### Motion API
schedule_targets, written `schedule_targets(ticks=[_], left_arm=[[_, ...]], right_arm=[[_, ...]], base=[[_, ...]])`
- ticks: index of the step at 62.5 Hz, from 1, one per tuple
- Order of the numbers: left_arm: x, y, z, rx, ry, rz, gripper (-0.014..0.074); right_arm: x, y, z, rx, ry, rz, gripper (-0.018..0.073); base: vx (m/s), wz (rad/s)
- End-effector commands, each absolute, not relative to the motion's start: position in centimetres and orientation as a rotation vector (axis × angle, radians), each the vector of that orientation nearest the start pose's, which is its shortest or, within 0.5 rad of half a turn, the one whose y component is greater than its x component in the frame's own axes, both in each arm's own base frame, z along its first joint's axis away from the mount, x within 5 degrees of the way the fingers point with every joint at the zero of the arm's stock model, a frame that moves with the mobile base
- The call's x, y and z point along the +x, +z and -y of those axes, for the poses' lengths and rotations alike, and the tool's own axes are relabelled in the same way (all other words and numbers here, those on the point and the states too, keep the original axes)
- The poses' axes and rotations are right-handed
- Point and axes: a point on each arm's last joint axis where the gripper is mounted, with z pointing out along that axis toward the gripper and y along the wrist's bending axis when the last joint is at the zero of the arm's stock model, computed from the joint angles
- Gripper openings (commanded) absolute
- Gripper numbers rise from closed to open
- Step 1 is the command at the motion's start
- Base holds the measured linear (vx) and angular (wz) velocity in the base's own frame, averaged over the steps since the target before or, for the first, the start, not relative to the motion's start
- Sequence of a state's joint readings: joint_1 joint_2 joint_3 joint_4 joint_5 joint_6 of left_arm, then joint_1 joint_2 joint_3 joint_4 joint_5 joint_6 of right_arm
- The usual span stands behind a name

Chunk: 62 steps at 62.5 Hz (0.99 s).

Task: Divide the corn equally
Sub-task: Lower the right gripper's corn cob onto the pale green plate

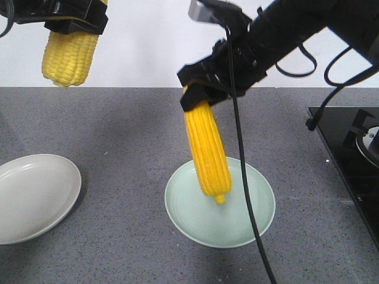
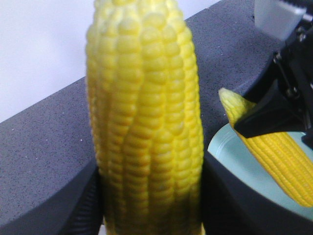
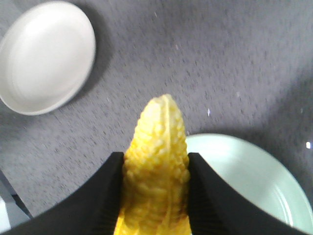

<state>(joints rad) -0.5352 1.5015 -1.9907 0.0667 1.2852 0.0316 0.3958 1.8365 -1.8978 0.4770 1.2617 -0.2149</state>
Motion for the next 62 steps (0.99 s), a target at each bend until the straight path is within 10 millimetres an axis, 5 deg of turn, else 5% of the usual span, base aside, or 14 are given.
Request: schedule_targets(ticks=[1,15,62], left_arm=[[23.9,52.0,13.5,0.591,-0.194,-2.114,-0.0006],[23.9,52.0,13.5,0.592,-0.194,-2.117,-0.0006],[23.9,52.0,13.5,0.593,-0.193,-2.120,-0.0006]], right_arm=[[33.0,38.6,-18.0,-0.770,0.714,-2.533,0.0101],[32.8,35.9,-17.5,-0.828,0.631,-2.609,0.0101],[35.0,32.0,-18.0,-0.934,0.542,-2.666,0.0109]], base=[[0.00,0.00],[0.00,0.00],[0.00,0.00]])
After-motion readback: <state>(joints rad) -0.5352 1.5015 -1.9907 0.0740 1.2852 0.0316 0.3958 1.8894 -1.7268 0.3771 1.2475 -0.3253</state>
